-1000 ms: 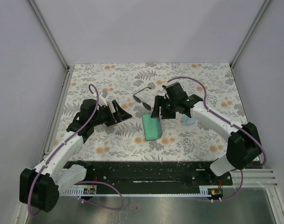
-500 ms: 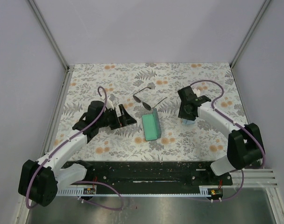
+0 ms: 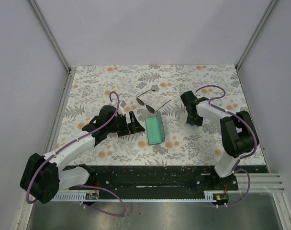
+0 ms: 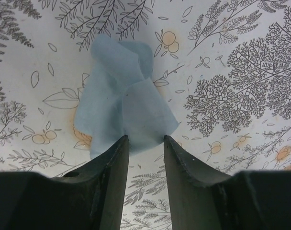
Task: Organize the sunglasses
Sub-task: Pick up the glasses cleaning cloth from the center of the board.
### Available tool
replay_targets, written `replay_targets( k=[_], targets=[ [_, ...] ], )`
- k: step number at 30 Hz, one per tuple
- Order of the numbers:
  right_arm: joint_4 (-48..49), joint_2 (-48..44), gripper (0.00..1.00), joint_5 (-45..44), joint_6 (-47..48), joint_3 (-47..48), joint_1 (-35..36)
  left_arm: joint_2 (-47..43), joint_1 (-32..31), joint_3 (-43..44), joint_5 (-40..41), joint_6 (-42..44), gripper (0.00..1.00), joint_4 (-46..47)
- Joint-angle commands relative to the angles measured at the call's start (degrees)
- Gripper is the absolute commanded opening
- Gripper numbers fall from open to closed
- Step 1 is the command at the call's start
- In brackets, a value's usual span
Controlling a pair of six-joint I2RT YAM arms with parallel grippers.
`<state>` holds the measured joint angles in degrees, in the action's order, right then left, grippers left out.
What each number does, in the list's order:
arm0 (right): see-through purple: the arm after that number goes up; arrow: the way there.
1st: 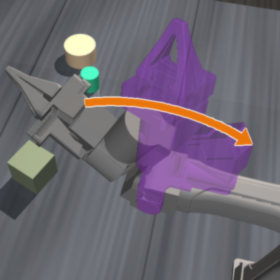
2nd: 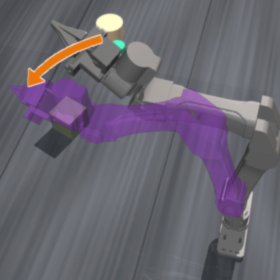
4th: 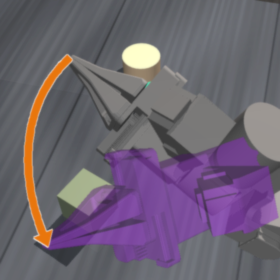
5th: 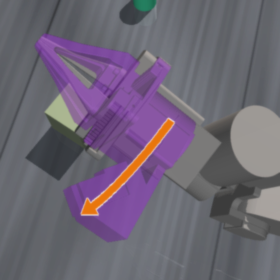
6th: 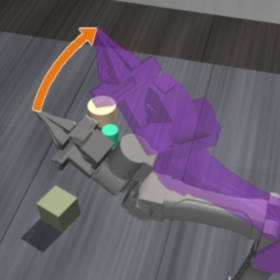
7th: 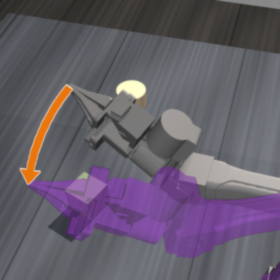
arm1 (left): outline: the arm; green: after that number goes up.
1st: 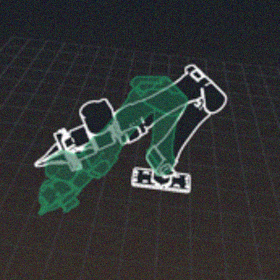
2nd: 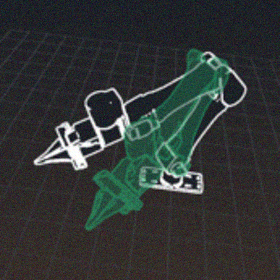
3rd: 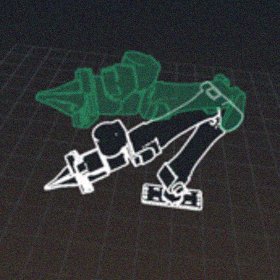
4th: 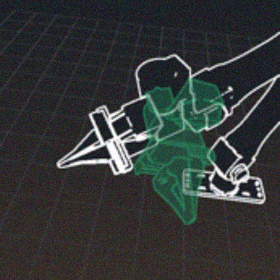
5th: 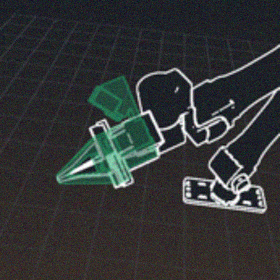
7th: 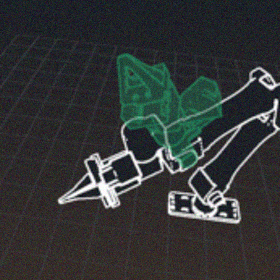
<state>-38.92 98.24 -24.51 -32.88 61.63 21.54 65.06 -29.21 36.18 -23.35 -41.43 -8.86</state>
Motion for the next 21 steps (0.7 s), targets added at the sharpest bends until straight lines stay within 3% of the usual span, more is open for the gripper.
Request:
replay_targets(
  k=[1, 3, 8, 9, 21],
  targets=[
    [2.26, 1.78, 0.42, -2.82, 0.71, 2.97, -0.97, 0.6, -0.49, 2.22, 1.82, 0.82, 0.96, 3.15],
    [2.27, 2.48, 0.39, -2.91, 0.98, 3.32, -1.06, 0.69, -0.58, 2.22, 1.91, 0.82, 0.96, 3.15],
    [2.53, 0.3, 0.1, 0.07, 1.59, 2.45, -1.06, 0.42, -0.67, 2.05, 2.43, 1.09, 0.96, 2.8],
    [3.05, -1.02, 0.0, 1.99, 2.46, 2.01, -1.06, 0.51, -0.67, 1.96, 2.52, 1.18, 0.97, 2.89],
    [9.38, -21.31, 0.0, 36.01, 8.71, -3.96, -0.89, 1.56, -1.64, 2.31, 3.14, 1.0, 0.96, 2.98]
  ],
)
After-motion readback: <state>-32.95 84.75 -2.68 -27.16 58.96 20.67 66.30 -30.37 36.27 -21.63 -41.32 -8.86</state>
